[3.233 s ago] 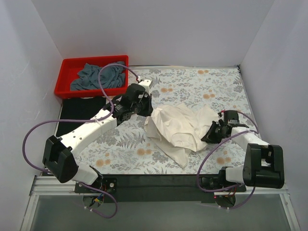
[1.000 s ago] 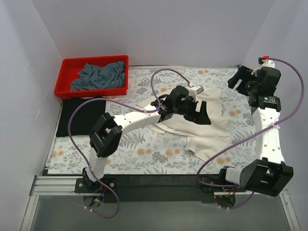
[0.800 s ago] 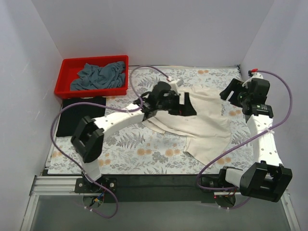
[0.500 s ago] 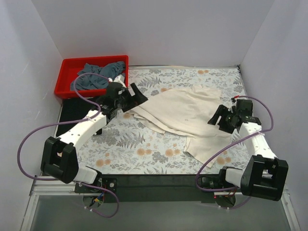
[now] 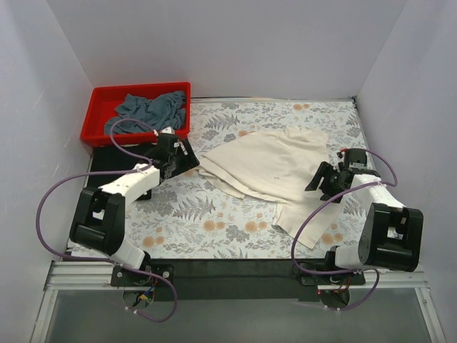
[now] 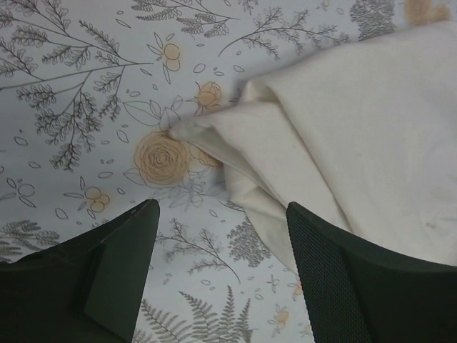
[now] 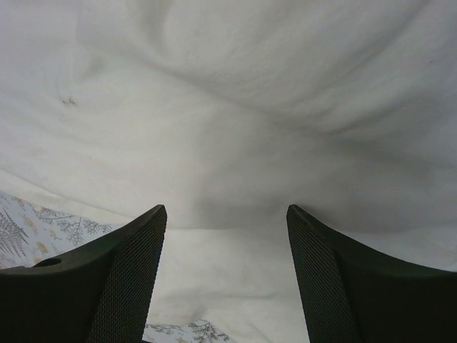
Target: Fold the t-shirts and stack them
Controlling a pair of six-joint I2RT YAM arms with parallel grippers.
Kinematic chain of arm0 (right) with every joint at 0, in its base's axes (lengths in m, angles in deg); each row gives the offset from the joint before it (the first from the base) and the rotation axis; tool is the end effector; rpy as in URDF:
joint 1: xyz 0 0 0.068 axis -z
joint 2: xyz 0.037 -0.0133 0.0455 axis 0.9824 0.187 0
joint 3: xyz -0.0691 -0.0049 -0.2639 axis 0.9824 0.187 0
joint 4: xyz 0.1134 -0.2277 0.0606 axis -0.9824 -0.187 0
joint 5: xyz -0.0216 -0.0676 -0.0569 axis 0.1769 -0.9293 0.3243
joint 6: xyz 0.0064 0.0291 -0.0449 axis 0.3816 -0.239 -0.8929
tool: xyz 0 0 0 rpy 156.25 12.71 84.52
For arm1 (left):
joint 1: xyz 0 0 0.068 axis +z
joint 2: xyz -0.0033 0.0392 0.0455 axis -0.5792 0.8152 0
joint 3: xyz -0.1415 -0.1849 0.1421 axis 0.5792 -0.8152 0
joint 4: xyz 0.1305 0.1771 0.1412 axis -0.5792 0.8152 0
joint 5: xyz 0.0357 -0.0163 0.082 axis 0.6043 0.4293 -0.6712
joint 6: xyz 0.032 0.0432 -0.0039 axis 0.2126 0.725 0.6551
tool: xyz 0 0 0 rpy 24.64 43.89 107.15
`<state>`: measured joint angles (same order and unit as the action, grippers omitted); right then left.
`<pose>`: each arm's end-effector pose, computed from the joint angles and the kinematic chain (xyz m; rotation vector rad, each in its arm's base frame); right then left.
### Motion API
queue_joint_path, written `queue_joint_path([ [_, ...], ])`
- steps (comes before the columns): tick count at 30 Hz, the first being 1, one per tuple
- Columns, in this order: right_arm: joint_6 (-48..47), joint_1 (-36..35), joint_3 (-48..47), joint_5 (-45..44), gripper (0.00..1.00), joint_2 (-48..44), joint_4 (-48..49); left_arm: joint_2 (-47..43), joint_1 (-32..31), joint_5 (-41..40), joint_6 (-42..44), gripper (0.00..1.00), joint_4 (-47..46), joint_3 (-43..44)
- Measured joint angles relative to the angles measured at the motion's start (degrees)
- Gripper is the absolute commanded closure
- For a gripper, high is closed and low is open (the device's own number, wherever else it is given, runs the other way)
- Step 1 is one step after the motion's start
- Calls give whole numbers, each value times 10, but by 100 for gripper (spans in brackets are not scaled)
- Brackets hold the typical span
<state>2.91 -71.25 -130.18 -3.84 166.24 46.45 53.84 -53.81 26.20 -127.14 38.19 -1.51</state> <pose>0.2507 -0.0255 0.1822 0.5388 2.5750 0.4251 0.2991 -0.0985 0.2069 -1.2254 2.1813 -0.7246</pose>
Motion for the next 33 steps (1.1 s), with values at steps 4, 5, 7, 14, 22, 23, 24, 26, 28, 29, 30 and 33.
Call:
queue_joint_path([
  [4,0,0,0,-1,40,9,7,51,1,-14,78,52,-20,14],
  [5,0,0,0,-1,40,11,8,61,2,-16,101,53,-28,14],
  [7,0,0,0,-2,40,12,8,75,2,-18,152,53,-43,14],
  [14,-1,0,0,-3,40,12,9,114,4,6,280,52,-76,40],
  [22,-2,0,0,-4,41,23,9,151,9,55,367,47,-84,65],
  [23,-2,0,0,-4,41,24,9,154,9,58,374,46,-82,65],
  [24,-2,0,0,-5,41,24,9,156,10,60,381,46,-77,65],
  [26,-2,0,0,-5,41,24,9,158,12,65,393,46,-71,65],
  [28,-2,0,0,-5,41,24,9,157,16,73,403,46,-68,65],
  [29,-2,0,0,-5,41,24,9,156,20,77,407,46,-67,65],
  [30,-2,0,0,-5,41,24,9,154,25,83,411,46,-64,64],
  [33,-2,0,0,-5,41,24,9,144,46,103,424,49,-59,63],
])
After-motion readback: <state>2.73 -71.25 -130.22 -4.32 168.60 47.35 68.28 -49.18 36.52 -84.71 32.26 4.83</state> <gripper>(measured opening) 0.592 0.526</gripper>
